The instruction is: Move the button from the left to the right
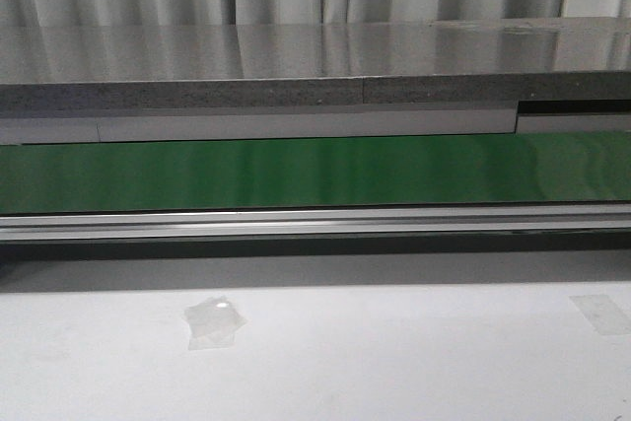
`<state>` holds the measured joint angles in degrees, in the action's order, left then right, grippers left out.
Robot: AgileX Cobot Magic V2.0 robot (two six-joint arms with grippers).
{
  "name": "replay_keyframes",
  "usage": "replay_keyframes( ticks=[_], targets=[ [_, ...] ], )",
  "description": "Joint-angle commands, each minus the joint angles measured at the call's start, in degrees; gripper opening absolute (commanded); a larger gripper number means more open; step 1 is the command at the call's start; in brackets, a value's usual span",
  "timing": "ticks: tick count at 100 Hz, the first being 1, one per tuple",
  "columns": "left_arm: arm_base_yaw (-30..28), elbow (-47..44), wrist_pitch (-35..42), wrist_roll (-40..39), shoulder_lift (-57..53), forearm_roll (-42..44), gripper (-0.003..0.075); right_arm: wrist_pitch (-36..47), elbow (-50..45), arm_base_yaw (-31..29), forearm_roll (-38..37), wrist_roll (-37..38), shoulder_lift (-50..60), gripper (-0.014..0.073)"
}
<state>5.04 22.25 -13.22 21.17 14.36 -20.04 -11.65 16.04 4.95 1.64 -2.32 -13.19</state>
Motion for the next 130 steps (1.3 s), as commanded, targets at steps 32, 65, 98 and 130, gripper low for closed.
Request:
replay_keyframes(
  ticks=[32,65,98,130],
  targets=[
    [0.3,1.6,3.7,-0.4,0.4,-0.8,-0.0020,13.2,-14.3,0.1,-1.6,2.3,10.5,-0.0068],
    [0.3,1.6,3.7,-0.4,0.4,-0.8,-0.0020,12.4,-16.7,0.1,-1.6,2.3,14.9,-0.0068],
    [0.3,1.6,3.7,-0.4,0.4,-0.8,-0.0020,12.4,-16.7,0.0,-1.6,2.3,14.9,-0.0068],
    [0.3,1.6,3.7,-0.4,0.4,-0.8,-0.0020,12.4,-16.7,0.0,-1.6,2.3,14.9,-0.0068]
  ],
)
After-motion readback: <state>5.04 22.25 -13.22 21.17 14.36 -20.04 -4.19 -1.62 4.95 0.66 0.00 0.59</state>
